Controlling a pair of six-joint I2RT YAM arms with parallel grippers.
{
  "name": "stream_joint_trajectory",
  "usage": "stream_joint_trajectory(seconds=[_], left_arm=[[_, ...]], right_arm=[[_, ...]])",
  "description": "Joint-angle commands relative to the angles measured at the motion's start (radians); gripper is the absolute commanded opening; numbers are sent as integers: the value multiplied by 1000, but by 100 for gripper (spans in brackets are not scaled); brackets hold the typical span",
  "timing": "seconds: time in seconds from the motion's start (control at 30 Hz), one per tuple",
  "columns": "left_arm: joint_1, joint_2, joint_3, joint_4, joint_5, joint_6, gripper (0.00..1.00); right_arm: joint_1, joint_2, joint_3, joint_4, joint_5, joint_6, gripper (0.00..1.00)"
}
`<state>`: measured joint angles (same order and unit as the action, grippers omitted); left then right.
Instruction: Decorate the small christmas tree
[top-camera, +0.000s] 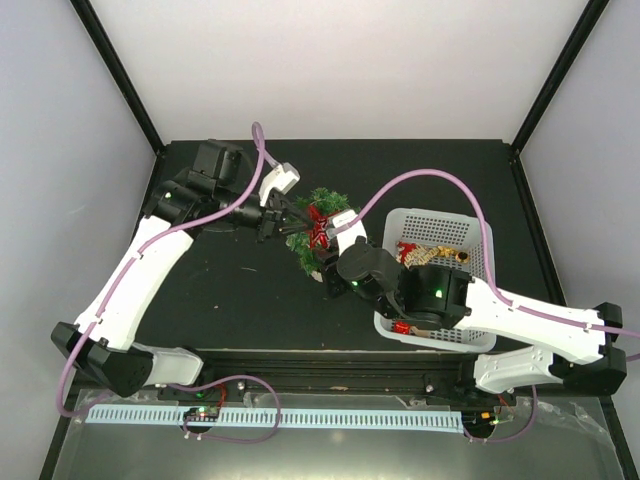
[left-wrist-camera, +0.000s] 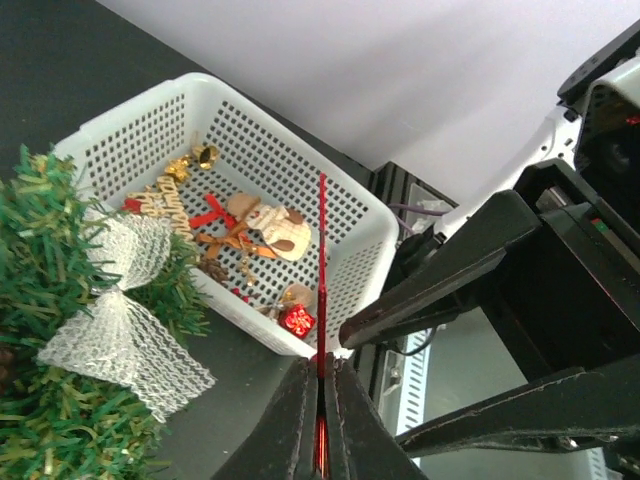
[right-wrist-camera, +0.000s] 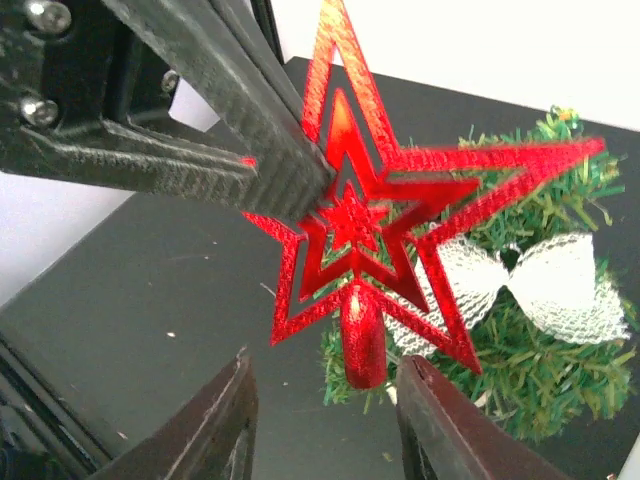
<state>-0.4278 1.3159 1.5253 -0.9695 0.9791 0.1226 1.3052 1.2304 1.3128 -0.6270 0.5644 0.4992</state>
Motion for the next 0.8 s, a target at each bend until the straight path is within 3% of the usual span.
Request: stream_joint_trajectory(seconds=[0.0,0.17,0.4,0.6,0.77], left_arm=[[-6,9,100,-44,-54,49,2],[-3,39,239,-120,-149,113,1],[-8,140,458,-218,-305,277,1],[-43,289,692,-347,-415,392,2],[-103,351,771,-358,-520,443,2]], right_arm=[[5,-38,-17,43,37,19,48],[5,-134,-60,54,146,43,59],[4,-260,-127,-26,362,132,61],[-3,-247,-143,-107,385,196,61],[-7,-299,-193,-73,369,228,60]])
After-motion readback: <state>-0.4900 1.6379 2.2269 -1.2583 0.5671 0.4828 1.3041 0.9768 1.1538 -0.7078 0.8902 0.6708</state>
